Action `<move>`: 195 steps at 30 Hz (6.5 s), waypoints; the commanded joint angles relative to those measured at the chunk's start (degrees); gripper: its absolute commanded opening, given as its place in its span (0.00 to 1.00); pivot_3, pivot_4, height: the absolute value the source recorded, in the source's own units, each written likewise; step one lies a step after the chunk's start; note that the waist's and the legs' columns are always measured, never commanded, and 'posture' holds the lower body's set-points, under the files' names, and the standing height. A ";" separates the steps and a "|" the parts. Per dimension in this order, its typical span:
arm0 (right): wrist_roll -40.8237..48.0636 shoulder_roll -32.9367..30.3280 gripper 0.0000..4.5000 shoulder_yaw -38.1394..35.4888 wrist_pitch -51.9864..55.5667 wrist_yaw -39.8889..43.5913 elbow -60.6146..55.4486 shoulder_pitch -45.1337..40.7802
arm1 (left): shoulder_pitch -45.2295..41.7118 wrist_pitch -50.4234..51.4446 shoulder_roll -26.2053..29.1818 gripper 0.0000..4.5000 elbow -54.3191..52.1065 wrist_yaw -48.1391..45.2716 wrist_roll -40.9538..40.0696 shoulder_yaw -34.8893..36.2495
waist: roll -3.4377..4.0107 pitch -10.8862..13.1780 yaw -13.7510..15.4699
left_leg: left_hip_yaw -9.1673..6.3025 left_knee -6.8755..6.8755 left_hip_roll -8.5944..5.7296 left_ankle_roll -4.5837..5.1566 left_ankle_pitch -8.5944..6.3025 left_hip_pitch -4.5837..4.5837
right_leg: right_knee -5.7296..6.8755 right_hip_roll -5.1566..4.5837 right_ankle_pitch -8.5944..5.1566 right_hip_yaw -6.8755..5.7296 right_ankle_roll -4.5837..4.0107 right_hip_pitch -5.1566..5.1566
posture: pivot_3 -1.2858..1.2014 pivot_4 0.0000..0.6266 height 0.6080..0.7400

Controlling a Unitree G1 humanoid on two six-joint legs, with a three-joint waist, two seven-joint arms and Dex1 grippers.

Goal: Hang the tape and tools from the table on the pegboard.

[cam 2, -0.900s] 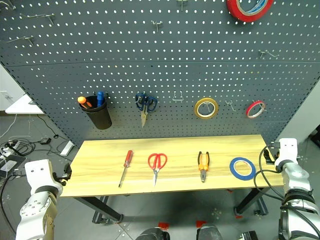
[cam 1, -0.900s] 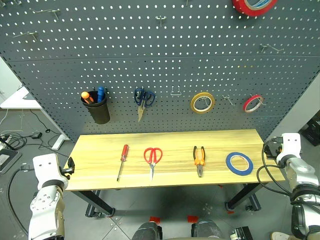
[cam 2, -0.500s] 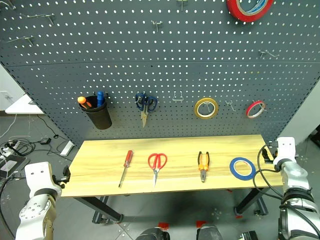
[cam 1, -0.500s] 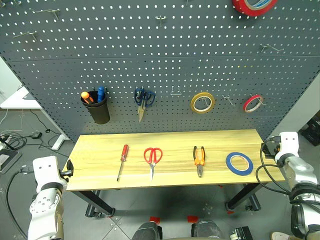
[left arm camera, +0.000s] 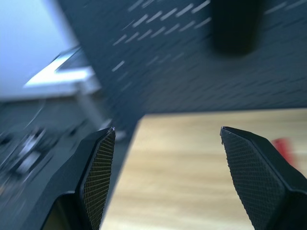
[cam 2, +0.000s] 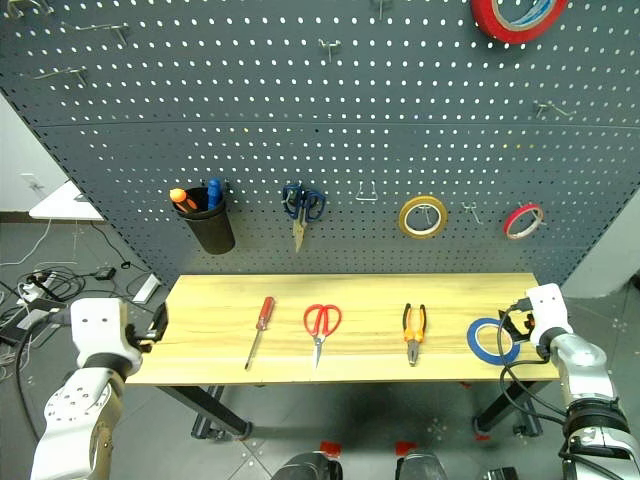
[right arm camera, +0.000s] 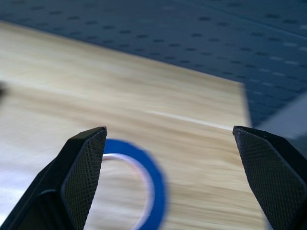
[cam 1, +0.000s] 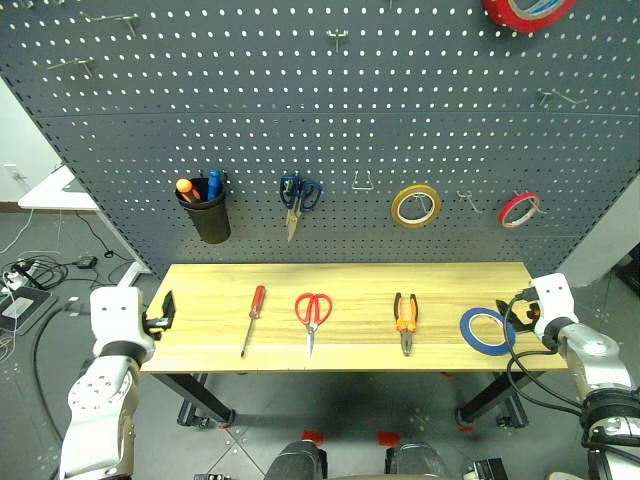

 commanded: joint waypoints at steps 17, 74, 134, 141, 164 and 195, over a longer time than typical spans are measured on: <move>-0.12 -1.69 1.00 9.70 34.06 7.35 -24.60 -1.82 | -22.73 -0.71 2.65 0.82 7.08 -36.35 -0.83 -31.24 | -0.34 7.72 -2.30 | 0.82 0.13 0.07 0.76 -0.03 -0.98 | 0.13 -0.01 0.16 0.69 -0.29 -1.05 | 0.40 0.40 1.00; -15.82 -1.79 0.15 10.30 -10.06 -4.32 -19.00 -18.17 | -36.94 -5.44 -13.92 0.84 8.55 -30.33 -2.67 -29.35 | -0.57 9.55 -2.31 | 1.09 1.01 0.02 0.74 0.01 -1.56 | 0.22 -0.02 0.51 0.79 0.35 -1.31 | 0.40 0.34 1.00; -5.64 30.93 0.61 10.62 49.19 -22.66 -13.38 -25.28 | -14.69 -7.00 14.15 0.84 2.19 -43.98 -0.89 -26.05 | -0.14 12.87 -2.29 | 1.70 0.63 0.07 1.12 -0.25 -1.62 | 0.44 0.14 0.58 1.86 0.02 -2.34 | 0.43 0.49 1.00; -4.12 28.04 0.61 14.45 52.37 -18.23 -34.60 -20.28 | -12.25 -3.15 11.65 0.84 -0.99 -40.12 -5.94 -20.46 | -0.15 12.86 -2.47 | 1.81 0.66 0.09 0.91 -0.12 -1.86 | 0.46 0.14 0.58 1.98 0.02 -2.51 | 0.43 0.46 1.00; -7.06 38.90 0.61 14.96 1.11 -26.00 -25.79 -46.69 | -16.28 18.84 5.20 0.84 -16.72 -14.81 -18.98 -6.05 | -1.03 12.33 -2.49 | 1.96 0.99 0.68 0.32 0.26 -1.84 | 1.24 0.76 0.93 2.22 -0.06 -3.08 | 0.45 0.38 1.00; -13.47 37.37 0.61 11.86 -31.36 -37.39 24.17 -59.04 | -26.13 21.38 5.35 0.84 -10.73 -15.11 -17.18 -11.84 | -1.35 13.46 -1.69 | 2.50 0.86 1.04 0.22 0.31 -1.89 | 1.23 0.94 0.92 2.59 -0.16 -3.17 | 0.49 0.52 1.00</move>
